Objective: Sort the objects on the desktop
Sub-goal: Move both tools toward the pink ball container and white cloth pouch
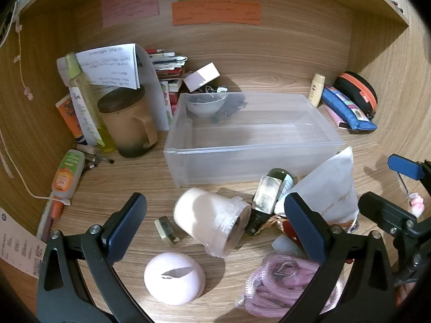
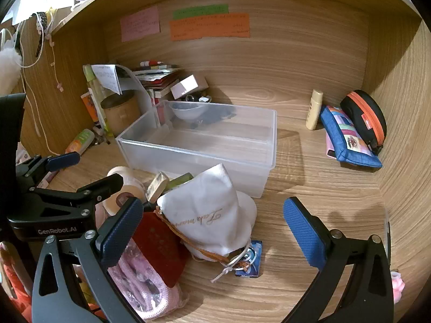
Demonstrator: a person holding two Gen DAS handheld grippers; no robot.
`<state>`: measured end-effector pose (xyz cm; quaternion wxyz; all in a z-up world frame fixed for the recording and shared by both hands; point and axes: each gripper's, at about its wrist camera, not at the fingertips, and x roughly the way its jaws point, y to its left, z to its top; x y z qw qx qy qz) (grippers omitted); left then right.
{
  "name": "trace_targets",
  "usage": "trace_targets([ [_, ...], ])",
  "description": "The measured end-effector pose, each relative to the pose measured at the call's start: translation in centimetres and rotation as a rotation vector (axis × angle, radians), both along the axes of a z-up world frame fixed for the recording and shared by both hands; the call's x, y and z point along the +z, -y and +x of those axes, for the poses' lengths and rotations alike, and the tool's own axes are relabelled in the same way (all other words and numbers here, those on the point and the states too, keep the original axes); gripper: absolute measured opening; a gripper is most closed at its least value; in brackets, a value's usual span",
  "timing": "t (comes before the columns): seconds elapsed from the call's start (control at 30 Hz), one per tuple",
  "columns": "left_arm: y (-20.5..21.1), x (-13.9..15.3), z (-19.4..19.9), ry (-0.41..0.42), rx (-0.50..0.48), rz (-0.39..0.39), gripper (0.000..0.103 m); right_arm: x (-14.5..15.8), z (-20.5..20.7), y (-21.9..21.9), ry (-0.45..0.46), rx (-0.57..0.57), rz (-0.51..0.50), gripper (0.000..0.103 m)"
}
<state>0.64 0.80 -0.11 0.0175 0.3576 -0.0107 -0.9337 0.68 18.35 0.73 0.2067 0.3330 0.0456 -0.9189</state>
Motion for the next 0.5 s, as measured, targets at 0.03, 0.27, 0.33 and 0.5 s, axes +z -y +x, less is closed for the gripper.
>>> trace_targets([
  [0.03, 0.0, 0.1, 0.0, -0.005, 0.004, -0.01, 0.103, 0.0, 0.0, 0.0, -0.002, -0.001, -0.002, 0.103],
  [0.27, 0.8, 0.4, 0.6, -0.045, 0.0, 0.0, 0.103, 0.1, 0.2, -0.5, -0.015, -0.003, -0.016, 0.103],
  [0.33, 1.0, 0.4, 0.9, -0.066, 0.014, -0.018, 0.103, 0.2, 0.2, -0.8, -0.015, -0.004, -0.016, 0.103],
  [0.5, 1.6, -0.2, 1.2, -0.049, -0.01, -0.034, 0.103, 0.2, 0.3, -1.6, -0.013, 0.001, 0.001, 0.103],
])
